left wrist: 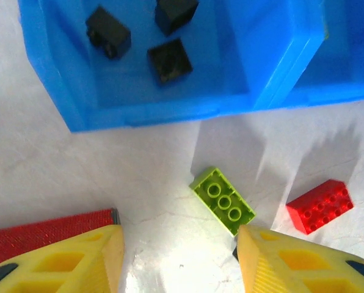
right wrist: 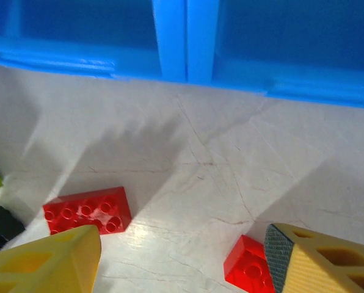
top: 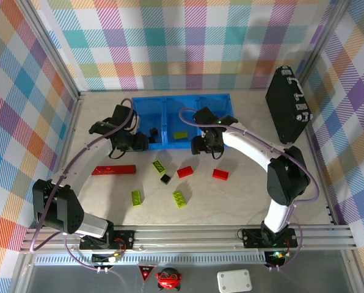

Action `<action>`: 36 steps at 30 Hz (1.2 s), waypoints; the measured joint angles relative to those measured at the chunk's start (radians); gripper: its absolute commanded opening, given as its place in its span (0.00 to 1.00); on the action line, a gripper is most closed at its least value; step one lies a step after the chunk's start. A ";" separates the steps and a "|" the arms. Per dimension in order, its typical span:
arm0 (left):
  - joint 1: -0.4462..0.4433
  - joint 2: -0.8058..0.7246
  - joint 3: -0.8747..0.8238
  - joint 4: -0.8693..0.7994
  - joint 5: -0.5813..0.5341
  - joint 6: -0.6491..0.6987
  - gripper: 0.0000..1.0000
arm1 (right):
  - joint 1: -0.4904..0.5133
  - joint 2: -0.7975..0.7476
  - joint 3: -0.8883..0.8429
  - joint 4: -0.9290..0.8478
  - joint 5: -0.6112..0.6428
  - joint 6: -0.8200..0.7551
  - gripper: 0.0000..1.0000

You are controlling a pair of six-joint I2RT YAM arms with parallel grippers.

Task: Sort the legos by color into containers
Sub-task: Pick up the lego from the center of the table.

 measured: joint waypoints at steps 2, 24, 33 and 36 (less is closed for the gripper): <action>-0.005 -0.006 -0.043 -0.001 -0.003 -0.017 0.53 | 0.000 -0.008 -0.030 0.002 0.001 0.013 0.74; -0.008 -0.191 -0.175 0.032 -0.062 0.128 0.55 | 0.000 -0.203 -0.403 0.078 0.100 0.415 0.98; -0.008 -0.192 -0.176 0.055 -0.060 0.142 0.55 | 0.000 -0.180 -0.447 0.151 0.074 0.483 0.91; -0.008 -0.193 -0.176 0.055 -0.060 0.142 0.55 | 0.000 -0.144 -0.447 0.166 0.074 0.493 0.88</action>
